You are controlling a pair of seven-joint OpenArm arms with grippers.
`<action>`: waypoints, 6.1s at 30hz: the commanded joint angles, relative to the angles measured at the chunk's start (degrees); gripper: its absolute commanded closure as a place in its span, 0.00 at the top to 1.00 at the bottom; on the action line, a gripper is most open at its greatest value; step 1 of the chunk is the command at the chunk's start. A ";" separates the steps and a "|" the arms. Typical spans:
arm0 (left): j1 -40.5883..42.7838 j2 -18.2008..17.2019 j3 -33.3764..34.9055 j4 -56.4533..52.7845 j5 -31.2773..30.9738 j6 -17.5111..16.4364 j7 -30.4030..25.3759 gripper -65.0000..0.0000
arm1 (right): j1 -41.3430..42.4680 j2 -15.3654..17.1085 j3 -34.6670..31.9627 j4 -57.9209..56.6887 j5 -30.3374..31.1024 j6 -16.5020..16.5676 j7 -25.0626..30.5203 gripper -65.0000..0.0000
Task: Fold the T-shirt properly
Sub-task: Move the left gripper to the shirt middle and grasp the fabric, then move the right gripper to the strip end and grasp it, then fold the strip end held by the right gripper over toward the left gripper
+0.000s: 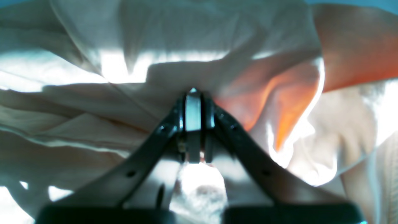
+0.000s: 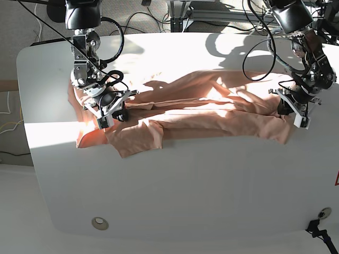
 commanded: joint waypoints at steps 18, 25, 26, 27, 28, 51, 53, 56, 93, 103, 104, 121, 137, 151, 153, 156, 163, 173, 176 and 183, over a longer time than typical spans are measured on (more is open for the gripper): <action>-0.29 16.26 20.04 15.73 0.29 -0.30 6.90 0.00 | -0.20 0.42 0.13 -0.30 -2.15 -1.02 -3.83 0.00; -0.73 18.80 23.20 11.42 0.56 -0.30 6.64 0.00 | -0.20 0.34 0.13 -0.30 -2.15 -1.02 -3.83 0.00; -0.90 18.80 23.29 10.98 0.56 -0.30 6.64 0.00 | -0.20 0.34 0.04 -0.30 -2.15 -1.02 -3.83 0.00; -1.34 18.80 23.29 10.81 0.47 -0.30 6.64 0.00 | -0.20 0.34 0.04 -0.30 -2.15 -1.02 -3.83 0.00; -1.52 18.80 23.29 10.81 0.47 -0.30 6.64 0.00 | -0.20 0.25 0.04 -0.30 -2.15 -1.02 -3.83 0.00; -3.54 7.65 25.05 15.55 -7.35 -0.30 6.64 0.20 | -0.20 -0.81 0.13 -0.30 -2.15 -1.02 -3.83 0.00; -3.27 5.63 22.94 15.38 -7.27 -0.30 6.55 0.08 | -0.20 -0.81 0.04 -0.30 -2.15 -1.02 -3.83 0.00; -2.22 4.31 22.76 15.20 -5.77 -0.30 6.55 0.00 | -0.20 -0.81 -0.05 -0.30 -2.15 -1.02 -3.83 0.00; -5.30 5.28 23.64 -1.15 4.07 -0.30 -2.86 0.00 | 1.38 -0.90 0.13 1.46 -2.15 -1.38 -3.83 0.00; -5.47 5.10 23.73 -13.46 6.89 -0.30 -8.75 0.00 | 0.68 -1.60 3.65 20.01 -2.15 -1.73 -5.32 0.29; -5.38 5.01 23.73 -13.46 6.89 -0.30 -8.75 0.00 | 0.68 -2.65 5.93 21.06 -2.15 -1.73 -6.90 0.41; -5.38 2.11 23.64 -13.37 6.71 -0.30 -8.75 0.00 | 0.33 -1.95 36.61 9.55 12.80 5.83 -18.16 0.80; -5.21 2.11 23.64 -12.93 6.71 -0.30 -8.75 0.00 | -4.07 -6.87 28.70 9.11 16.67 6.98 -18.24 0.79; -4.42 2.11 23.64 -13.02 6.71 -0.30 -8.75 0.00 | 1.47 -7.93 28.00 8.67 16.31 6.62 -18.24 0.58; -4.42 2.11 23.64 -13.02 6.71 -0.30 -8.75 0.00 | 2.26 -7.22 27.91 8.67 16.31 6.71 -18.33 0.49; -4.42 2.11 23.64 -13.02 6.71 -0.30 -8.75 0.00 | 2.53 -7.22 27.91 8.67 16.31 6.89 -18.33 0.36; -4.42 2.11 23.64 -13.02 6.71 -0.30 -8.75 0.00 | 1.38 -7.66 27.91 8.67 16.40 6.98 -19.56 0.00; -4.42 2.11 23.64 -12.93 6.71 -0.30 -8.75 0.00 | -0.55 -7.66 21.76 14.73 16.40 6.45 -20.27 0.00; -4.42 2.11 23.64 -13.02 6.71 -0.30 -8.75 0.00 | -2.40 -7.75 17.89 19.66 16.58 4.95 -20.27 0.00; -4.42 2.37 23.64 -13.02 6.80 -0.30 -8.75 0.00 | -4.86 -10.21 5.40 26.69 16.67 -0.14 -20.27 0.00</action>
